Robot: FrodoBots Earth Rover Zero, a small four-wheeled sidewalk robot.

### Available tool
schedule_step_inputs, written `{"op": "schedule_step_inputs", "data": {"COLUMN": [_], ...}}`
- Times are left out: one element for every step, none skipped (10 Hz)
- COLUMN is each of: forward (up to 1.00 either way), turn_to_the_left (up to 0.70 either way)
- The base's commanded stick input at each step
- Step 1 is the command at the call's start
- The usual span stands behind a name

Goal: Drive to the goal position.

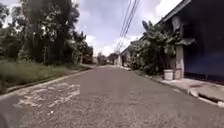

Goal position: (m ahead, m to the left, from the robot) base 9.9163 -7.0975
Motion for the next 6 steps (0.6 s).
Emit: {"op": "schedule_step_inputs", "data": {"forward": [0.70,0.70,0.70,0.70,0.70,0.70], "turn_to_the_left": [0.00,0.00,0.00,0.00,0.00,0.00]}}
